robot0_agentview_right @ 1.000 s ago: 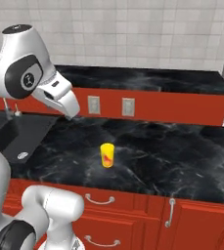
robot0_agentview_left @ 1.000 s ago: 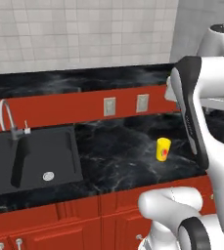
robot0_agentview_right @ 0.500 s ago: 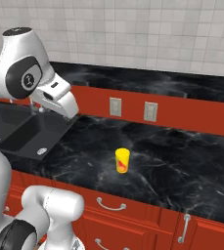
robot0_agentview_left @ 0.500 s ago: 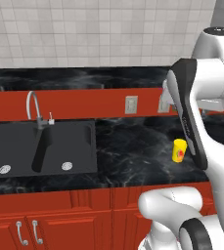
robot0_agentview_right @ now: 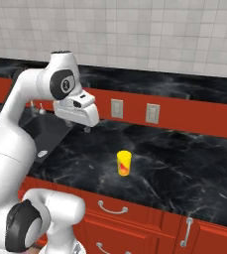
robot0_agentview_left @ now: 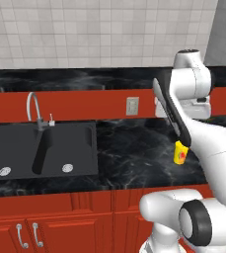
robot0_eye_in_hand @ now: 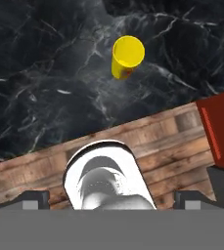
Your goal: Place the pitcher and cup on the dining counter for serving.
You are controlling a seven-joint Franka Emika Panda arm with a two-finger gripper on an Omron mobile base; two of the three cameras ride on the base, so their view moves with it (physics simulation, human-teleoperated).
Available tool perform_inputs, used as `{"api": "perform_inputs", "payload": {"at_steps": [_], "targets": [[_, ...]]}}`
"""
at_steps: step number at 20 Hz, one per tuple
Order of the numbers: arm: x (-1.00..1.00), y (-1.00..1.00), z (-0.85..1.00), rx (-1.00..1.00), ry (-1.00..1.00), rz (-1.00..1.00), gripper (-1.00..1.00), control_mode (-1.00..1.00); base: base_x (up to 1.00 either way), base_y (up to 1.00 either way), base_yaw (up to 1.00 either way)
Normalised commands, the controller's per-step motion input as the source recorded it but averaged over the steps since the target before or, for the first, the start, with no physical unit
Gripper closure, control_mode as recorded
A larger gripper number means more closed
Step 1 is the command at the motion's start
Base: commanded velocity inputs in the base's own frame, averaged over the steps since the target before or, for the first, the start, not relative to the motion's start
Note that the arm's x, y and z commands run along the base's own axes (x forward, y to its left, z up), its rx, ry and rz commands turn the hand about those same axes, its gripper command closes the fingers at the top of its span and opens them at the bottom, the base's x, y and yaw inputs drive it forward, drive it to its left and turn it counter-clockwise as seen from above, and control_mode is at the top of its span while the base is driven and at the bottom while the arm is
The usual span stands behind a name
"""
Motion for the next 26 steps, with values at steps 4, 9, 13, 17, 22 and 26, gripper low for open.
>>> {"api": "perform_inputs", "payload": {"at_steps": [4,9,13,17,22,26], "targets": [[0.67,-0.71,-0.74,0.0,0.2,0.08,-1.0,-1.0,0.0,0.0,0.0],[0.33,-0.62,-0.58,0.03,0.07,0.14,-1.0,-1.0,0.0,0.0,0.0],[0.24,-0.06,-0.36,0.03,0.02,0.08,-1.0,-1.0,0.0,0.0,0.0],[0.22,0.0,-0.3,0.0,0.08,0.0,-1.0,-1.0,0.0,0.0,0.0],[0.14,0.0,-0.53,0.0,0.06,0.03,-1.0,-1.0,0.0,0.0,0.0],[0.27,-0.03,-0.54,0.0,0.05,0.04,-1.0,-1.0,0.0,0.0,0.0]]}}
